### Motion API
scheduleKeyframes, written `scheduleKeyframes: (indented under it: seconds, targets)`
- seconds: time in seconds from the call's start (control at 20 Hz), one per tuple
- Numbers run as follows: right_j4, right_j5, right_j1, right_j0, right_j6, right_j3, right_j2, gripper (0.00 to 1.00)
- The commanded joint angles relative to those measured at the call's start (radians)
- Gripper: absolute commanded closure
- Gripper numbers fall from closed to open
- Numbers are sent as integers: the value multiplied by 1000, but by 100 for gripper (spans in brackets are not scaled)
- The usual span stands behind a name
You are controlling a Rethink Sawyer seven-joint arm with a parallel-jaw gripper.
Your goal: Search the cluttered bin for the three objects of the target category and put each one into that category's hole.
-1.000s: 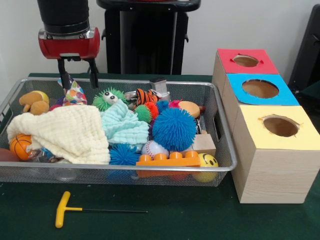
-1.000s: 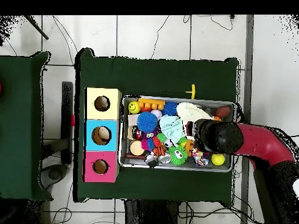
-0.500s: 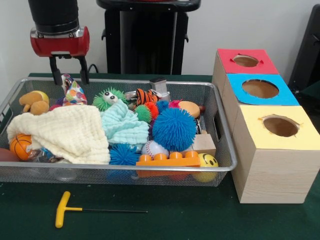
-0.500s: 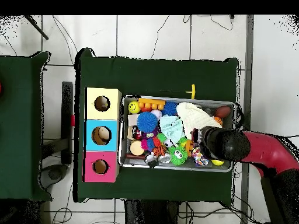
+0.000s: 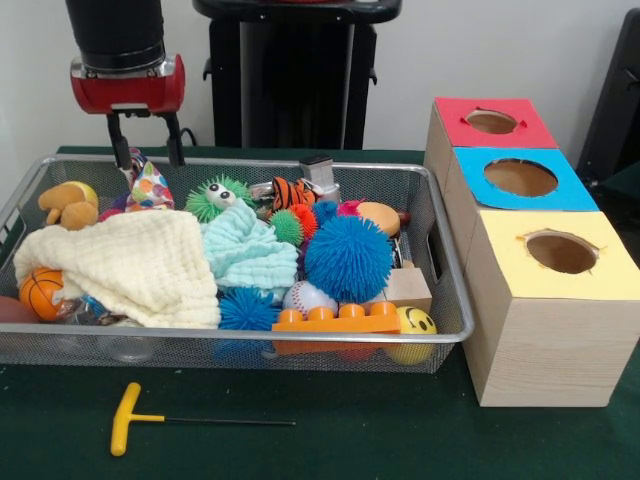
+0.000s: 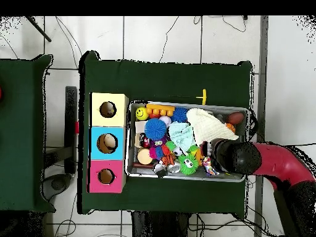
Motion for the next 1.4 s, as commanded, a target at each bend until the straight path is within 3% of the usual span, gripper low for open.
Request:
scheduleKeyframes:
  seconds: [0.05,1.05,1.4]
  targets:
    - [-70,-39,48,15,-147,43,60,0]
    - [-165,-86,160,20,-129,-32,41,0]
    - [-158,-27,115,1,-178,-62,58,0]
